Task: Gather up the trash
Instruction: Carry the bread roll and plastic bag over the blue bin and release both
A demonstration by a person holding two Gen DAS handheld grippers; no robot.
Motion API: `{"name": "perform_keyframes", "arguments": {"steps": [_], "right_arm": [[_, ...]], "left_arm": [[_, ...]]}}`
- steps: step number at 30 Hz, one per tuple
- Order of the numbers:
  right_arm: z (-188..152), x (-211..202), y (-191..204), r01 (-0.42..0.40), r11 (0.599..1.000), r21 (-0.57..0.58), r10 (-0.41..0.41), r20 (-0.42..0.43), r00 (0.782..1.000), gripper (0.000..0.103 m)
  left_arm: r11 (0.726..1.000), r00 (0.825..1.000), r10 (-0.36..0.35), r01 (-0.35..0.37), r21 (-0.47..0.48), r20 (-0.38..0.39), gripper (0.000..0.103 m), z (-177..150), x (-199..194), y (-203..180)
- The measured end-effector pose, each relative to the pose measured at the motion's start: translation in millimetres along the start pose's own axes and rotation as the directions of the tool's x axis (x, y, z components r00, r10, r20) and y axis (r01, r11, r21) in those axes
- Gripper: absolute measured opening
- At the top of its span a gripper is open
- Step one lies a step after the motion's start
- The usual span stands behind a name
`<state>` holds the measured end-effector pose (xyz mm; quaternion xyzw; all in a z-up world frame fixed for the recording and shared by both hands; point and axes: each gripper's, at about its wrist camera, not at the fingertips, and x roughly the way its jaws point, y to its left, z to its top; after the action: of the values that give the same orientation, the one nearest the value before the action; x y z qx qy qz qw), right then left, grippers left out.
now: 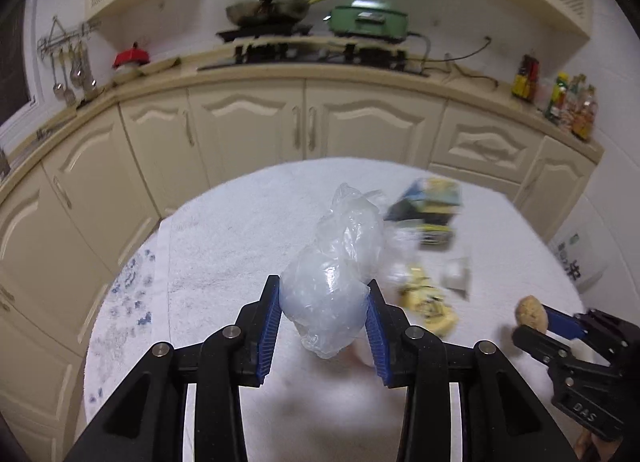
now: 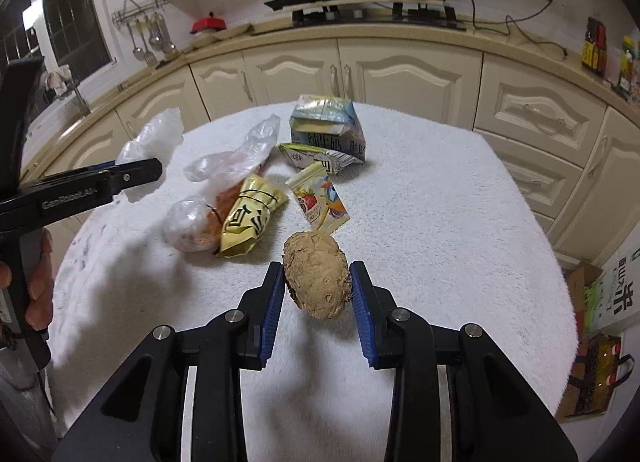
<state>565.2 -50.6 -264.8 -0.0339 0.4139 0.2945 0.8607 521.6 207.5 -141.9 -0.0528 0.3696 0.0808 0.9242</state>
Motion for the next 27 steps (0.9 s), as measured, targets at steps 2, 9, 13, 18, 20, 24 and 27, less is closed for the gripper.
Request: {"name": "perform_keyframes", "arguments": {"steps": [2,9,13,18,20,24,27], "right_arm": [[-4.9,-18.7,-4.1,0.000,1.000,0.012,0.000,0.026,1.000,0.034],[-44.2,-103.5,-49.9,0.051,0.994,0.096,-0.062,0.117,0.991,0.034],[-80.5,-150.6,-94.9,0.112,0.977,0.179,-0.139,0.142,0.980,0.034],[-136.2,-189.1,-162.5,0.203,0.932,0.299,-0.246,0.111,0.963,0.034],[-160.3,-193.9,-189.2,0.233,0.909,0.347,-0.275,0.077,0.958,0.034],[-200.4,-185.8,-237.0,0.271,0.865,0.423,-0.302,0.006,0.953,0.034],[-226.2,-167.2,-267.7,0.281,0.836,0.470,-0.295,-0.046,0.954,0.035]], "left_arm": [[0.999,0.999,-0.022,0.021,0.025,0.025,0.036,-5.7,-21.1,-20.3],[0.977,0.989,-0.141,0.132,0.168,0.045,0.036,-43.7,-67.0,-124.9],[0.944,0.978,-0.209,0.199,0.264,0.009,0.036,-59.3,-72.0,-201.8],[0.885,0.950,-0.299,0.312,0.347,-0.091,0.036,-77.9,-53.2,-299.7],[0.862,0.939,-0.316,0.343,0.373,-0.135,0.036,-87.3,-39.9,-333.8],[0.822,0.919,-0.316,0.390,0.415,-0.236,0.036,-113.0,-6.6,-393.8],[0.807,0.907,-0.291,0.403,0.432,-0.303,0.036,-128.8,23.7,-425.8]]}}
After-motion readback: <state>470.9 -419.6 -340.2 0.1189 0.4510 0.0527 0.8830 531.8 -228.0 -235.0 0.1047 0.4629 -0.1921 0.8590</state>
